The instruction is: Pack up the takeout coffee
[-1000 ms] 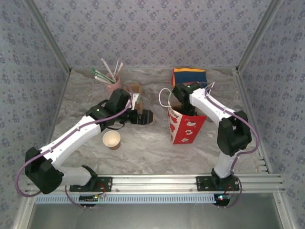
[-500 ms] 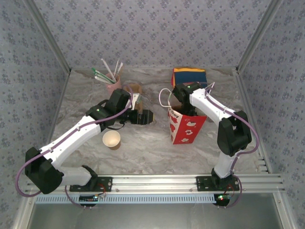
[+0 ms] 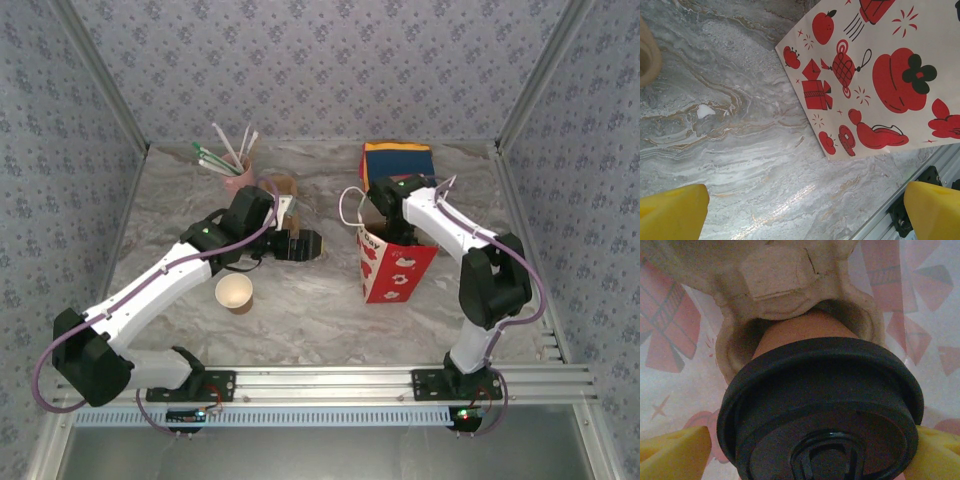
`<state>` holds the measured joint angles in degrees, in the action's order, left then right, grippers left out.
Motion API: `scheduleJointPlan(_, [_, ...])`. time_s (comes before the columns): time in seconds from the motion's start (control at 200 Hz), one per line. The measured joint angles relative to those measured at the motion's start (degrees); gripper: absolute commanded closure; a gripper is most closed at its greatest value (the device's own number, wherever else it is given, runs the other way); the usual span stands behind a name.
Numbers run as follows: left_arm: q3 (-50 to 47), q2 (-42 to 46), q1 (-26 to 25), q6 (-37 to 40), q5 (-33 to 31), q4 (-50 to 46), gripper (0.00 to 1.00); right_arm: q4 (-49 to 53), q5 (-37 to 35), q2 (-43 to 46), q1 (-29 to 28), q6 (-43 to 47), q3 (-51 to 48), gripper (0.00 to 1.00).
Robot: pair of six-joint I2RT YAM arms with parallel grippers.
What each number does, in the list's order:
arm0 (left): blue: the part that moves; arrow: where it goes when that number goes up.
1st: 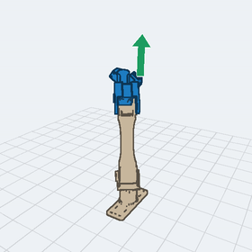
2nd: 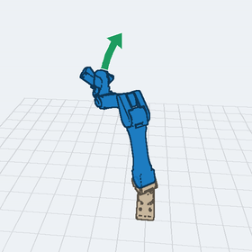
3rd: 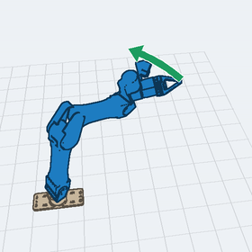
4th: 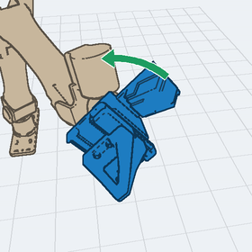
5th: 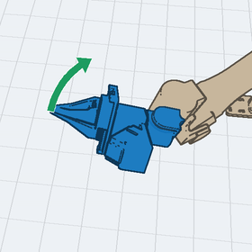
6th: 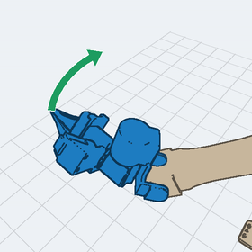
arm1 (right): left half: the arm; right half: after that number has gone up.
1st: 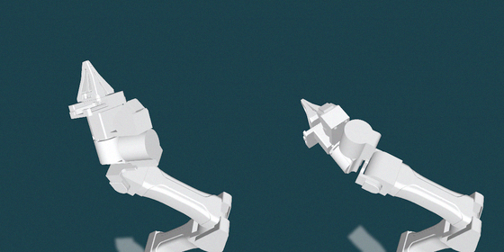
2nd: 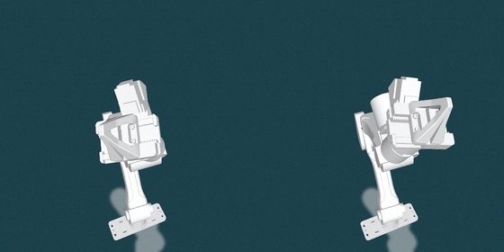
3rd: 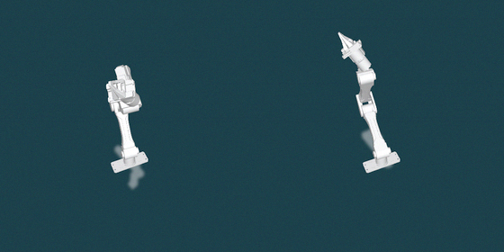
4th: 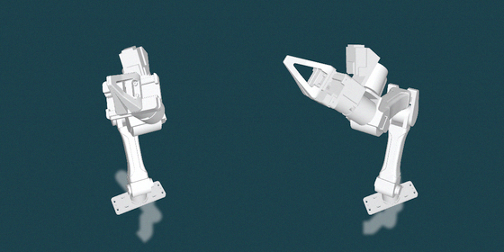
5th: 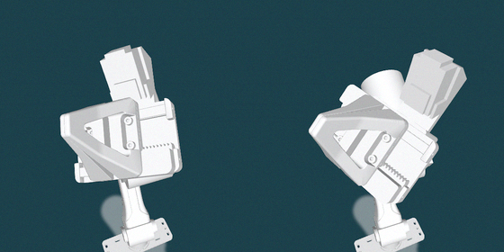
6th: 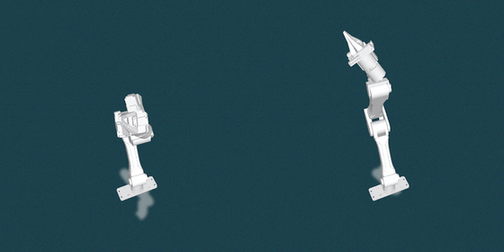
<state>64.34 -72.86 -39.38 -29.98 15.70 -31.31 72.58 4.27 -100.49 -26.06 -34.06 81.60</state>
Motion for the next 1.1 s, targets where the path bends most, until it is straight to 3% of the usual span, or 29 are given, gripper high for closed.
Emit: scheduleJointPlan(1.099, [0.0,-0.44,0.0,0.0,0.13,0.0,0.0,-0.17,-0.66,0.74,1.36,0.04,-0.85,0.04])
